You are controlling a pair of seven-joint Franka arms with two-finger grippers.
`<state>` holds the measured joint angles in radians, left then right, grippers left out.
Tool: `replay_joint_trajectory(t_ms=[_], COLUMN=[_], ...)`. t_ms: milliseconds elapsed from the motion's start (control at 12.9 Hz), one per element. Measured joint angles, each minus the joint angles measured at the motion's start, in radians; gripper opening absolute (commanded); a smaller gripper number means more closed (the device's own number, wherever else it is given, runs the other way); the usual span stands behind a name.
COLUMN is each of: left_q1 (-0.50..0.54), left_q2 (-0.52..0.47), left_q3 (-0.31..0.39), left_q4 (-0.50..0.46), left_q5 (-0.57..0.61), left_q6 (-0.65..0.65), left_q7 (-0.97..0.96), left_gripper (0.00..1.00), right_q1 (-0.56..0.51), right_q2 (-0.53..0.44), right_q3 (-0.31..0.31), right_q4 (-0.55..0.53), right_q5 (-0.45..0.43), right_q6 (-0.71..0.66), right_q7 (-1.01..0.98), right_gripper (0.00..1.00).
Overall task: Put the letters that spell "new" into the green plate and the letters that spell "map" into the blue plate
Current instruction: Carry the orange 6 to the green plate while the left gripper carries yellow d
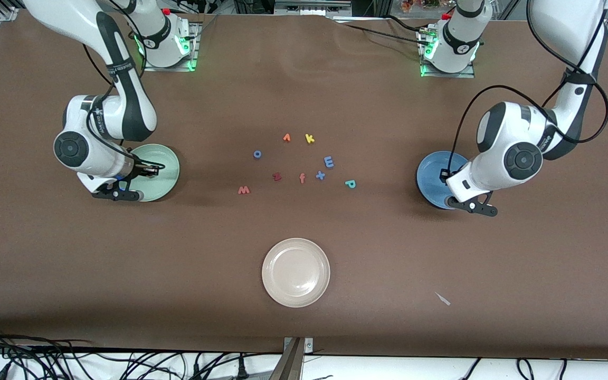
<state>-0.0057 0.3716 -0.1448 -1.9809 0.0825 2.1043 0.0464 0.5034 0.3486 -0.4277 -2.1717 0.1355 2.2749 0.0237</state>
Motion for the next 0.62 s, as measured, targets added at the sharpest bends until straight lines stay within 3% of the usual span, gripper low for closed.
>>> replay_joint_trajectory(t_ms=[155, 232, 309, 387, 464, 618], left_q1=[0.030, 0.043, 0.054, 0.061, 0.065, 0.076], left_q2=[0.034, 0.043, 0.049, 0.055, 0.065, 0.091], left_q3=[0.000, 0.000, 0.000, 0.000, 0.000, 0.000], left_q4=[0.004, 0.010, 0.012, 0.012, 0.012, 0.013], left_q5=[0.012, 0.013, 0.013, 0.013, 0.013, 0.013], left_q6=[0.021, 0.022, 0.022, 0.022, 0.022, 0.029], left_q7=[0.020, 0.040, 0.055, 0.061, 0.062, 0.062], left_gripper=[0.17, 0.17, 0.18, 0.26, 0.32, 0.68], right_q1=[0.000, 0.001, 0.002, 0.003, 0.003, 0.005], right_q2=[0.000, 0.000, 0.000, 0.000, 0.000, -0.002], right_q3=[-0.004, -0.004, -0.004, -0.004, -0.004, -0.003], right_q4=[-0.073, -0.089, -0.094, -0.094, -0.094, -0.092], right_q5=[0.000, 0.000, 0.000, 0.000, 0.000, 0.000], right_q6=[0.088, 0.105, 0.111, 0.111, 0.112, 0.113], right_q7=[-0.033, -0.039, -0.041, -0.041, -0.042, -0.042], right_gripper=[0.23, 0.46, 0.87, 1.00, 1.00, 1.00])
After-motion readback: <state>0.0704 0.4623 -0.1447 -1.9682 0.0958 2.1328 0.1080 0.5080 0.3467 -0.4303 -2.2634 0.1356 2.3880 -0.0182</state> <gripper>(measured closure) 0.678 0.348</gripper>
